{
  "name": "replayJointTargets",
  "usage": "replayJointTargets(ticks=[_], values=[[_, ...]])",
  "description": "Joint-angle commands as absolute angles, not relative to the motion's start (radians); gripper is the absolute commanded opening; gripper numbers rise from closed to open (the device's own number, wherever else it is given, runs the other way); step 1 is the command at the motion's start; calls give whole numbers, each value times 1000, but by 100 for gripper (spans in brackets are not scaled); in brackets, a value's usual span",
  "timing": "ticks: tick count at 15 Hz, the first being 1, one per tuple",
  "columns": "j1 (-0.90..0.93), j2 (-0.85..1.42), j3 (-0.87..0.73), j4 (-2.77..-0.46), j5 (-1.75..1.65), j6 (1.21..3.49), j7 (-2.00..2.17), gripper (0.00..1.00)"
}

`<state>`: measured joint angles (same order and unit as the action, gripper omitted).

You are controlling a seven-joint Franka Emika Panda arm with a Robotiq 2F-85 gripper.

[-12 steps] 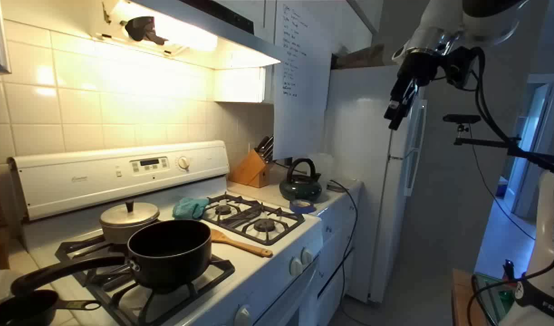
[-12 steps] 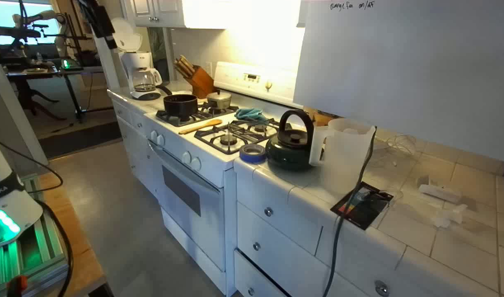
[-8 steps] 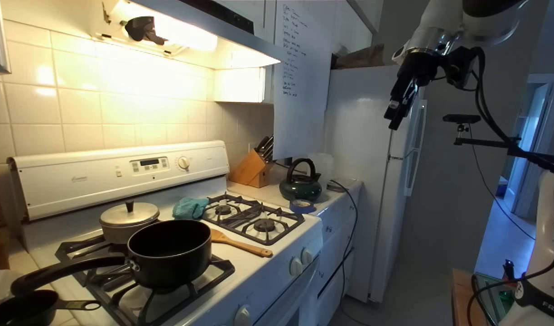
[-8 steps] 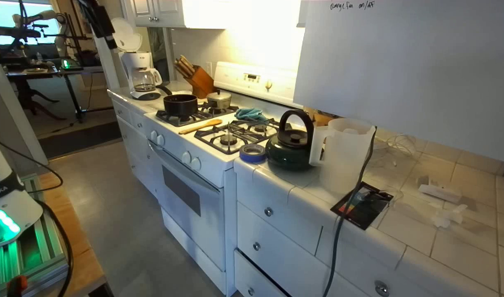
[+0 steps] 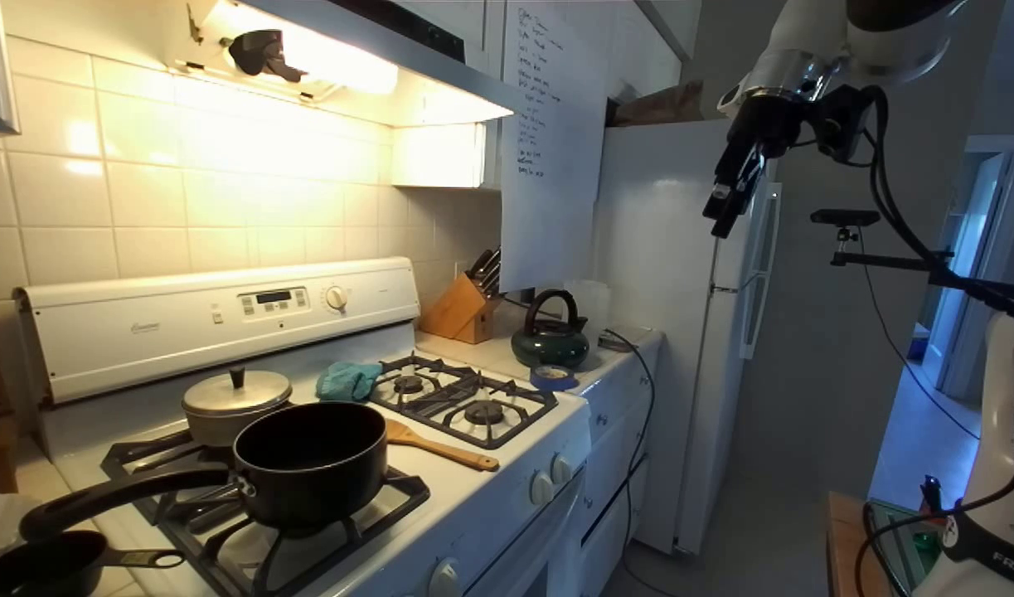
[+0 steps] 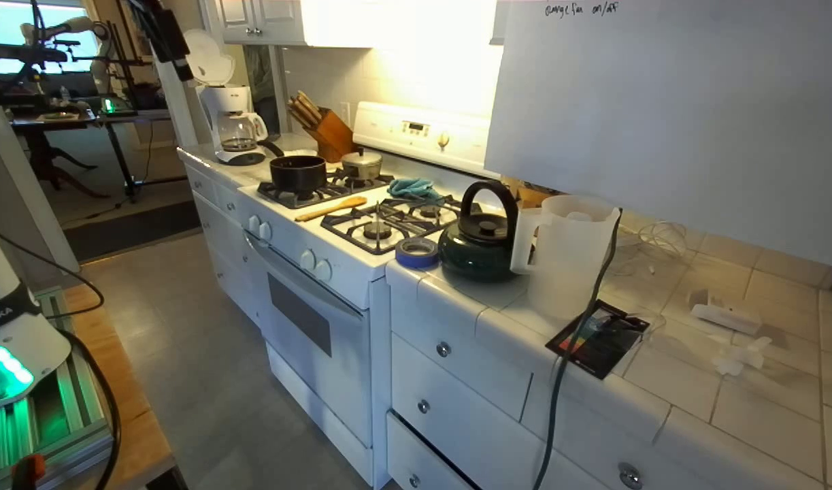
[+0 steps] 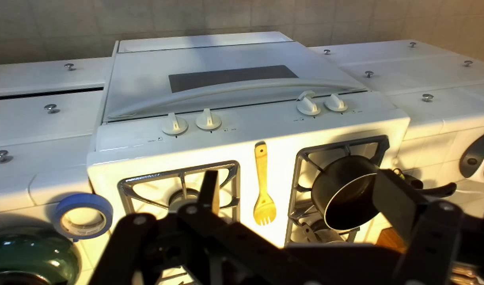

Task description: Move the pot slightly to the left

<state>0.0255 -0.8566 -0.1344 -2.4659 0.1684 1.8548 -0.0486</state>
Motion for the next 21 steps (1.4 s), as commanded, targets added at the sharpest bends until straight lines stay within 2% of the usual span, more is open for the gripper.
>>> replayJointTargets(ticks=[1, 7, 14, 21], values=[[7, -854, -123, -2463, 180, 1851, -60, 100], [37, -720, -105, -2461, 193, 2080, -88, 100], [115, -397, -54, -2375, 189, 2361, -126, 100], [114, -38, -9, -2141, 187, 2386, -117, 100]])
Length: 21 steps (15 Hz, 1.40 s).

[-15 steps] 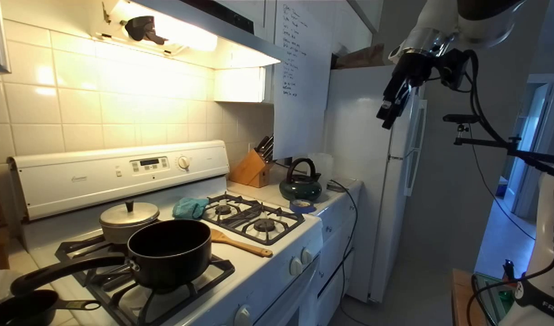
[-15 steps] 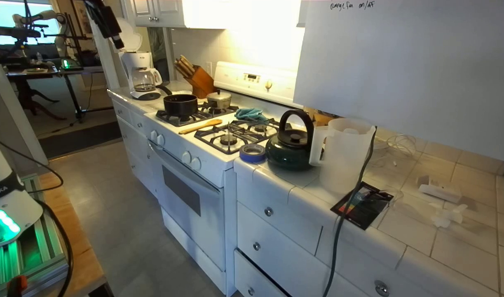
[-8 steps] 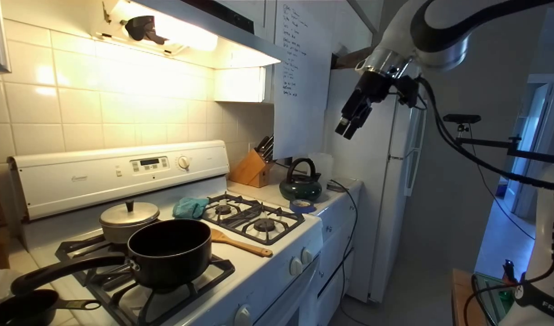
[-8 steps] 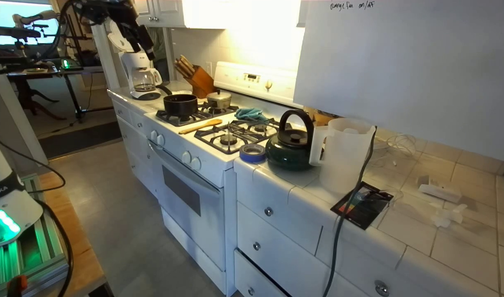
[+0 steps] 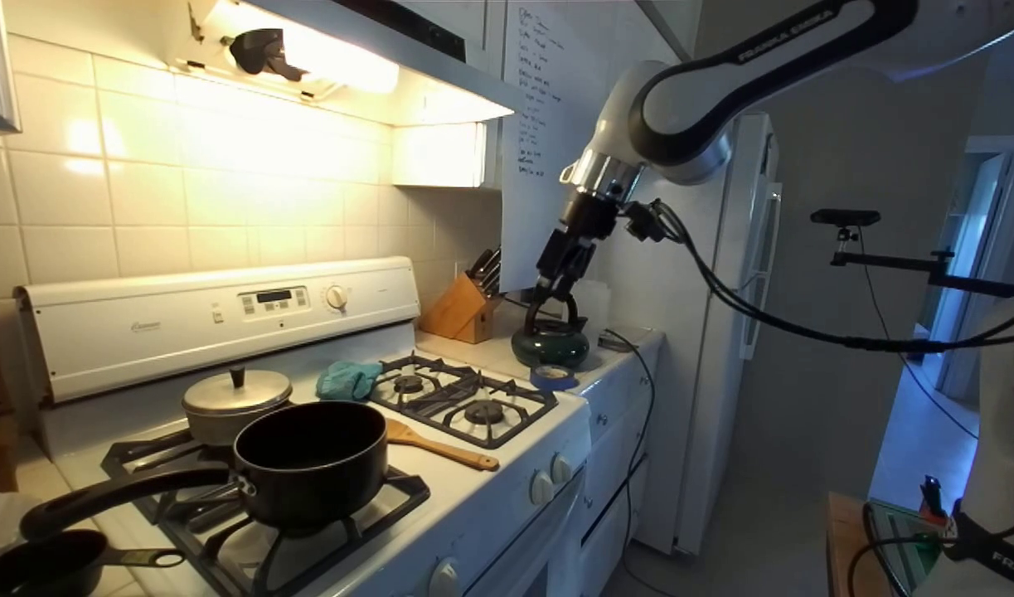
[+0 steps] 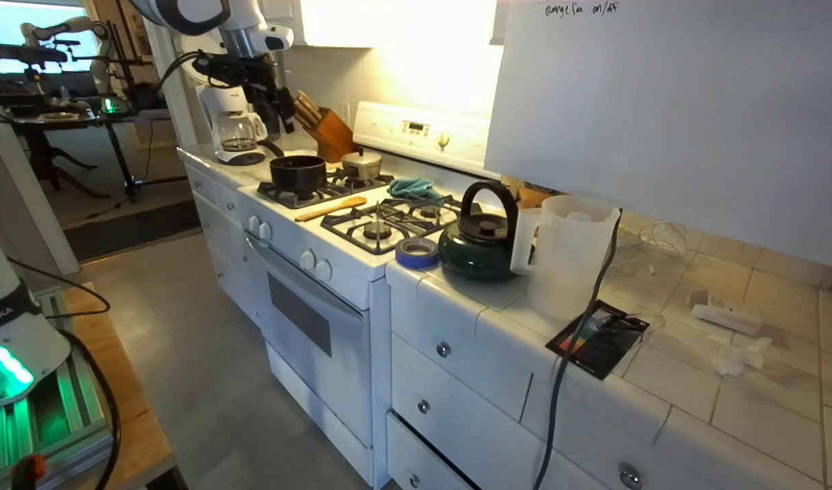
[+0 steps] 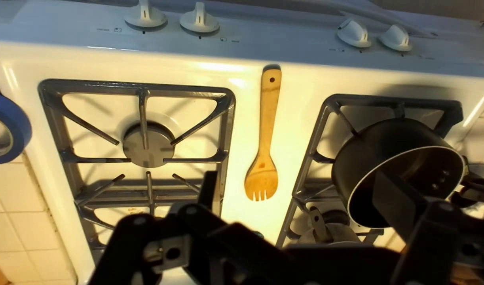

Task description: Move the pot slightly to the left

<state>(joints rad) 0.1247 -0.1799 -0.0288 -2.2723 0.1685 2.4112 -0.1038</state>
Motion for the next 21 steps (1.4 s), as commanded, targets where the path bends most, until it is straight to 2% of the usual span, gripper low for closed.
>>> replayJointTargets(ticks=[1, 4, 5, 12, 14, 18, 21], values=[[108, -2, 0, -2107, 174, 2378, -103, 100], [103, 90, 24, -2019, 156, 2348, -61, 100], [96, 29, 25, -2102, 166, 2394, -90, 100], [94, 88, 33, -2036, 164, 2376, -78, 100], [98, 133, 36, -2018, 145, 2455, -51, 100], [107, 282, 47, -1864, 82, 2575, -63, 100], [111, 424, 69, -1683, 41, 2534, -103, 100]])
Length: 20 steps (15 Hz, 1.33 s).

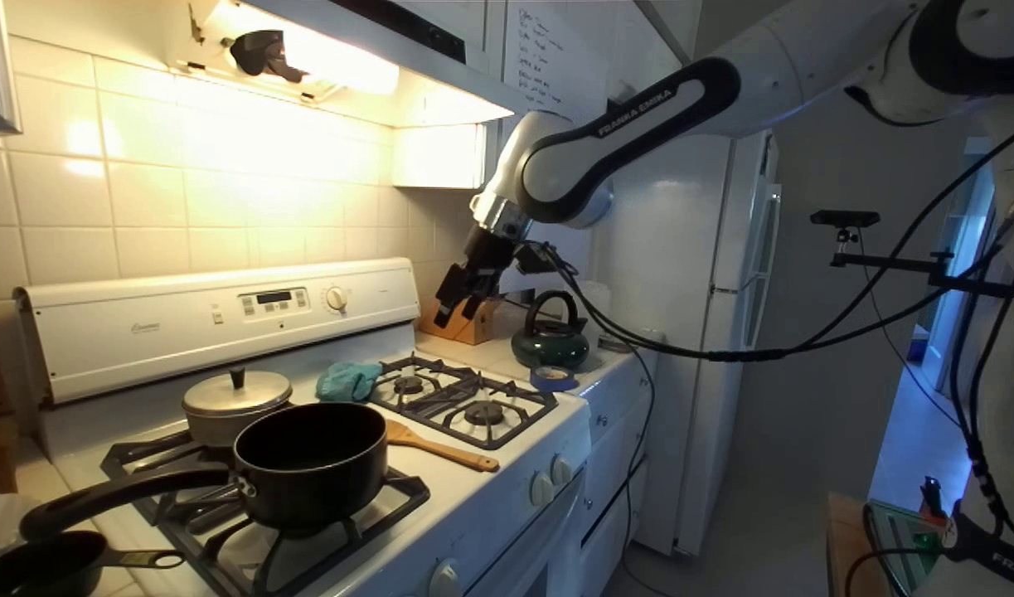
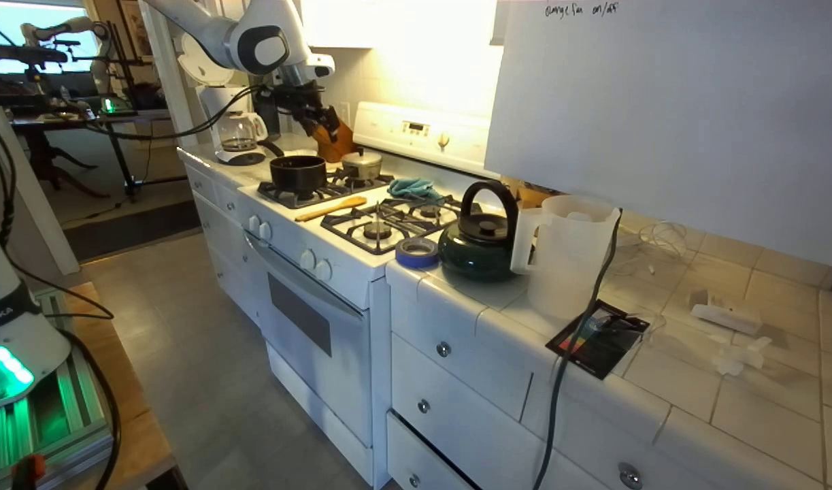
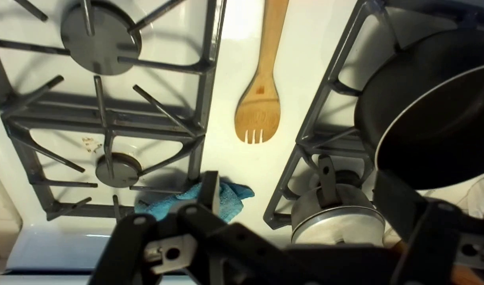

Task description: Move the pot slightly to the left

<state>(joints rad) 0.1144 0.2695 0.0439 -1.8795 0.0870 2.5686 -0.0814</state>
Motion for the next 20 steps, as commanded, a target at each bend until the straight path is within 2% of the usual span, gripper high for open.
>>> replayJointTargets(ticks=[1, 13, 14, 20], values=[[113, 465, 79, -1628, 35, 2517, -118, 100], [214, 875, 62, -1021, -67, 2264, -56, 100], [195, 793, 76, -1167, -59, 2332, -90, 100], [204, 856, 73, -1061, -57, 2291, -77, 100]])
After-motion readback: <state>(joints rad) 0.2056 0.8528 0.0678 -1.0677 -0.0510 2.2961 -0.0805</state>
